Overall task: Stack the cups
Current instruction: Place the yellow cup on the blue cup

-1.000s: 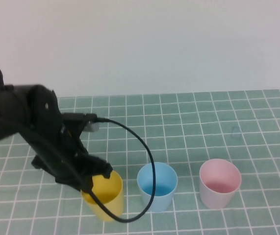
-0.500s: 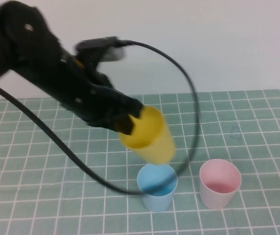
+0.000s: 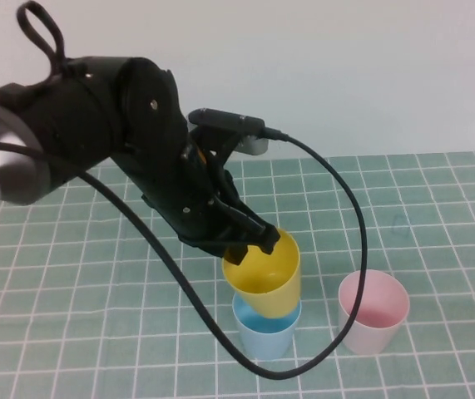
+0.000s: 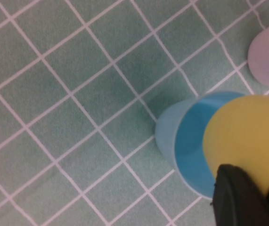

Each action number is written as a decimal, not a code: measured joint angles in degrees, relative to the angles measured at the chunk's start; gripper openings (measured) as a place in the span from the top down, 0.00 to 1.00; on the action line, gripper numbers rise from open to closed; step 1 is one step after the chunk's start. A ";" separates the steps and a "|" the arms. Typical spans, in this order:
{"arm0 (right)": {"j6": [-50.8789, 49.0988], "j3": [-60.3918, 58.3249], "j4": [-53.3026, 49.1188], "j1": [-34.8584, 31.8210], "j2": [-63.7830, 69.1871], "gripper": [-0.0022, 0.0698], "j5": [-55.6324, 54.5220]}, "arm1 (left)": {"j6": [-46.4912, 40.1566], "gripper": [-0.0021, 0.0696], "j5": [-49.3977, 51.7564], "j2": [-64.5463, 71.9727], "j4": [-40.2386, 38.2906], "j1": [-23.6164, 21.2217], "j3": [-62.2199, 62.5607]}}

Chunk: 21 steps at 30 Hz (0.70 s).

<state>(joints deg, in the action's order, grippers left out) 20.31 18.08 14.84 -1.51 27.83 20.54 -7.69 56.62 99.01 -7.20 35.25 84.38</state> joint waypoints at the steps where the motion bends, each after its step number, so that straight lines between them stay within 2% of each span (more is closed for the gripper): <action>1: 0.00 0.00 0.11 0.00 0.00 0.97 0.00 | 0.00 0.95 0.00 0.40 0.00 0.00 0.00; 17: 0.00 0.00 0.30 0.00 0.00 0.97 0.00 | -0.71 0.95 0.94 2.95 0.09 0.00 0.03; 21: -0.21 0.00 0.30 0.00 0.00 0.97 0.00 | -0.81 0.90 1.18 2.95 0.09 0.00 0.03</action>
<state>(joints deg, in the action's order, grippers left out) 20.10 18.08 15.14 -1.51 27.83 20.54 -8.50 57.81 101.95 -7.10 35.25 84.41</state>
